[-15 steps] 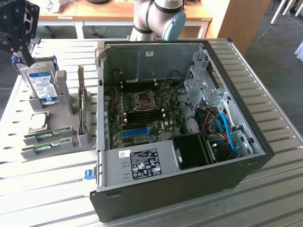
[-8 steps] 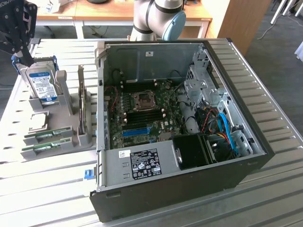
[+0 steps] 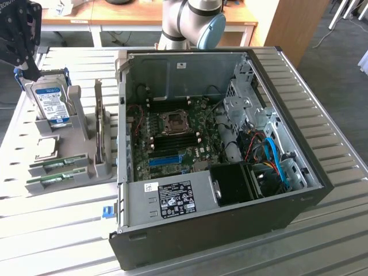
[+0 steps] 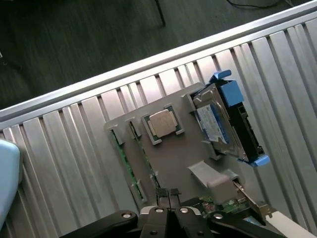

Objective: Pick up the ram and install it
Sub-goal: 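Pick up the ram and move it above insertion slot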

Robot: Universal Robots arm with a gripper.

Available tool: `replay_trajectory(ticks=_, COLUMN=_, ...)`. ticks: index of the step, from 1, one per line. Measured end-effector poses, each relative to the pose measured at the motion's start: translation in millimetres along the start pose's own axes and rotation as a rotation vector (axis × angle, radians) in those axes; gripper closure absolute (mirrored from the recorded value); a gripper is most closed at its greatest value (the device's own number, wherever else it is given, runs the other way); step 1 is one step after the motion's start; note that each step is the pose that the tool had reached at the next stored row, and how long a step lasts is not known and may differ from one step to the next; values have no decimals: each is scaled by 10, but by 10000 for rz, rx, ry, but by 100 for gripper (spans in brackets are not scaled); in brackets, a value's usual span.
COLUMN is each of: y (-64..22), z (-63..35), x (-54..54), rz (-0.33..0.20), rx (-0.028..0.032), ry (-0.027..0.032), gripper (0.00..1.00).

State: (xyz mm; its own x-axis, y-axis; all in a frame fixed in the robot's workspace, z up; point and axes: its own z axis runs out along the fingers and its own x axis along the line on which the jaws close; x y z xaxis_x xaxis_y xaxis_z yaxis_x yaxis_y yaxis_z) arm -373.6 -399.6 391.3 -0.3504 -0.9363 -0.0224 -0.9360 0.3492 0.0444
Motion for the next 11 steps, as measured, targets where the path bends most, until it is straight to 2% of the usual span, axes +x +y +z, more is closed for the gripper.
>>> replay_trajectory(ticks=11, y=0, z=0, x=0, rz=-1616, rx=-35, ry=75, gripper=89)
